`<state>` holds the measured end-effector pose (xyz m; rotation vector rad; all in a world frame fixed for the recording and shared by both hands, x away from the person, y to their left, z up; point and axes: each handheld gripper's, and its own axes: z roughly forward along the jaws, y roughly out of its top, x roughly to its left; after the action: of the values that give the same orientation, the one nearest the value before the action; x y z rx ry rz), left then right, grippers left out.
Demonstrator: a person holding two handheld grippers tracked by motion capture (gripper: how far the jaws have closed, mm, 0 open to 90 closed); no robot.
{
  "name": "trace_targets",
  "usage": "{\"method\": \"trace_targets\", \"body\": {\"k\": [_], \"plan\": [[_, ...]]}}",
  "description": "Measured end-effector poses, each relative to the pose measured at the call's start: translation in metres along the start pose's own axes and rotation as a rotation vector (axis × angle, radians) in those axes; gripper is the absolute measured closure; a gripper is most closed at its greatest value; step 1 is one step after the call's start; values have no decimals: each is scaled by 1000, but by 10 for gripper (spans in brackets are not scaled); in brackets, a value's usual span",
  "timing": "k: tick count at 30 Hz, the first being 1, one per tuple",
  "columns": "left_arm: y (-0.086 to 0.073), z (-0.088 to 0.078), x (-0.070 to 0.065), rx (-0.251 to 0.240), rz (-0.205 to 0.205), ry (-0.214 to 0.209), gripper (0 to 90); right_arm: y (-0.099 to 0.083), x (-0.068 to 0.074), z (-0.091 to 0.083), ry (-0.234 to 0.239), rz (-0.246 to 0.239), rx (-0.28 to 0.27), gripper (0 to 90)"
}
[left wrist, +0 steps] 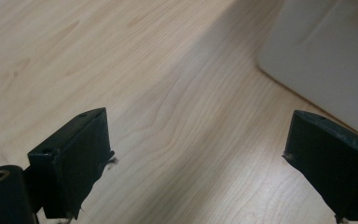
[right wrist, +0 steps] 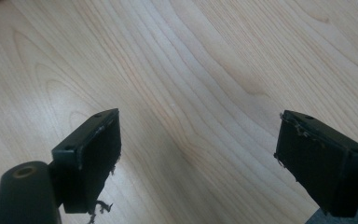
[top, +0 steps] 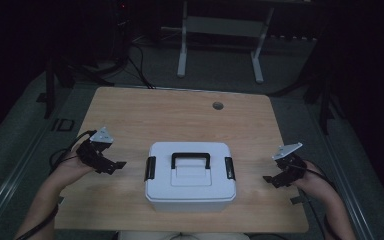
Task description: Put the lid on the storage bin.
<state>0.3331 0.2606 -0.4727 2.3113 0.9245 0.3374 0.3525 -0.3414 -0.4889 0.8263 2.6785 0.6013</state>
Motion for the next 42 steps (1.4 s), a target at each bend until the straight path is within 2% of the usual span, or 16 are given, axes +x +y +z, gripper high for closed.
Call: {"method": "trace_targets", "body": {"k": [2, 7, 11, 18, 22, 26, 28, 30, 33, 35, 42], "plan": [[-10, 7, 1, 17, -16, 21, 66, -5, -1, 3, -12, 34, -28, 137], [-25, 16, 0, 24, -44, 18, 65, -11, 2, 8, -21, 65, -41, 136], [-34, 20, -1, 13, -64, 25, 65, -16, 3, 11, -32, 100, -78, 136], [-53, 26, -6, -35, -111, 37, 65, -26, 9, 16, -121, 188, -167, 136], [-63, 28, -10, -70, -141, 79, 65, -30, 11, 20, -162, 264, -226, 136], [-72, 26, -10, -94, -168, 152, 65, -33, 13, 23, -213, 319, -280, 134], [-77, 24, -8, -96, -197, 154, 65, -34, 15, 23, -246, 346, -305, 133], [-80, 24, -7, -102, -205, 159, 65, -35, 15, 23, -259, 361, -318, 133], [-84, 25, -9, -87, -199, 173, 65, -39, 18, 24, -316, 401, -355, 133], [-86, 26, -10, -72, -198, 191, 65, -41, 19, 24, -323, 425, -364, 132], [-93, 23, -12, -121, -216, 241, 65, -47, 23, 30, -366, 464, -360, 125]]}}
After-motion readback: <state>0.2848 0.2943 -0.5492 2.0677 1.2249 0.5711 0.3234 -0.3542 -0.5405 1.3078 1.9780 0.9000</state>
